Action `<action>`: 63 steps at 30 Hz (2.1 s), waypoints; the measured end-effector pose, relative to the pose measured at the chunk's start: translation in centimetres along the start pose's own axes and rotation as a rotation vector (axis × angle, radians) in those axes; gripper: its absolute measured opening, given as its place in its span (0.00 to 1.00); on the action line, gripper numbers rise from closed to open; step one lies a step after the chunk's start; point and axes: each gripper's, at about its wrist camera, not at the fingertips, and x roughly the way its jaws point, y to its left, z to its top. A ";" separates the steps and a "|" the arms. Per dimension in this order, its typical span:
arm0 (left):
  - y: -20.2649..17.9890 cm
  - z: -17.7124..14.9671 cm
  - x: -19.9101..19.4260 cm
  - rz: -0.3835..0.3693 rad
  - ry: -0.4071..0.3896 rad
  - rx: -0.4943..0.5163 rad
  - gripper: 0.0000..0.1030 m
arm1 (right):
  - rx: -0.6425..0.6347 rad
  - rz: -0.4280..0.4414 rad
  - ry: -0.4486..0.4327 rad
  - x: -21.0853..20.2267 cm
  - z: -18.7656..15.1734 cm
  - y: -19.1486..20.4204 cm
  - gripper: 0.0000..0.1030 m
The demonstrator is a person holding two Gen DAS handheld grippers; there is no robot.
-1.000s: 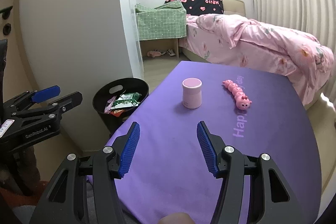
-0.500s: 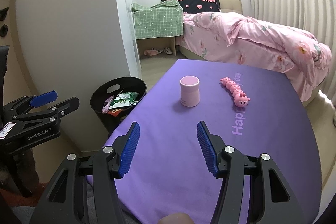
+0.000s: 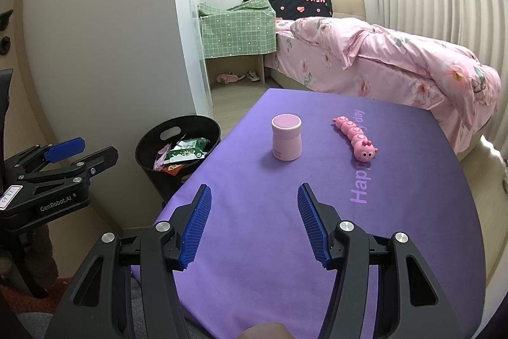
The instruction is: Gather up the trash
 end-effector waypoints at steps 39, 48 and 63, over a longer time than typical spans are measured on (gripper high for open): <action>-0.1 0.0 0.0 0.001 0.001 0.001 0.68 | 0.014 -0.002 -0.001 -0.1 -0.2 -0.6 0.52; 0.0 0.0 0.0 -0.001 0.000 0.003 0.68 | 0.013 -0.003 -0.001 -0.1 -0.1 -0.5 0.52; 0.3 -0.4 0.1 -0.013 -0.002 -0.002 0.68 | 0.013 -0.003 0.000 -0.1 -0.1 -0.5 0.52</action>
